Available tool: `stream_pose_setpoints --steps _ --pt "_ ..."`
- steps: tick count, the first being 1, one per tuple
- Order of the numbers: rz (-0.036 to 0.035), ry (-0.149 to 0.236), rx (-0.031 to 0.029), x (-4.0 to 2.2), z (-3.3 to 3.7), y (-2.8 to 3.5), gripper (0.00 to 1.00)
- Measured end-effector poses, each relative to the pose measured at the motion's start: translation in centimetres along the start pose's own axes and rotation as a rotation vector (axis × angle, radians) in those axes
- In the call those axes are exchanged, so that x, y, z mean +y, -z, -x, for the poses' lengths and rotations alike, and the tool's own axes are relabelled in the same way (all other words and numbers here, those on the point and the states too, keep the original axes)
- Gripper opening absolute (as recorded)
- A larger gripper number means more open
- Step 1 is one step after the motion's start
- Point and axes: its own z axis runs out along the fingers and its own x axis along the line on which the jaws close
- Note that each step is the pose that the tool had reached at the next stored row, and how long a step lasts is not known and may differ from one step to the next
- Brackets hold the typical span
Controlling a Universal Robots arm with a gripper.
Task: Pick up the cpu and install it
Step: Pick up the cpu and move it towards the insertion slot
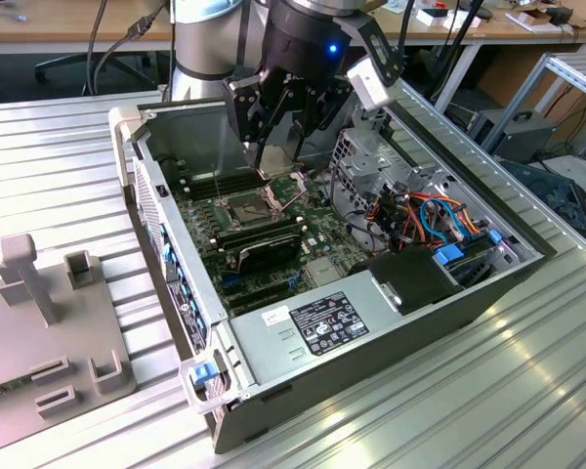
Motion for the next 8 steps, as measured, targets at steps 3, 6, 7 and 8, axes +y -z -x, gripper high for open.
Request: stream_pose_setpoints --steps 3,6,7,8 --pt "-0.0001 0.0 0.0 0.92 0.92 -0.84 0.53" --pt "-0.0001 0.0 0.0 1.48 1.8 -1.32 0.53" --pt "0.0001 0.0 0.0 1.75 2.06 -1.51 0.53" --pt "0.0001 0.0 0.0 1.95 2.2 -1.64 0.53"
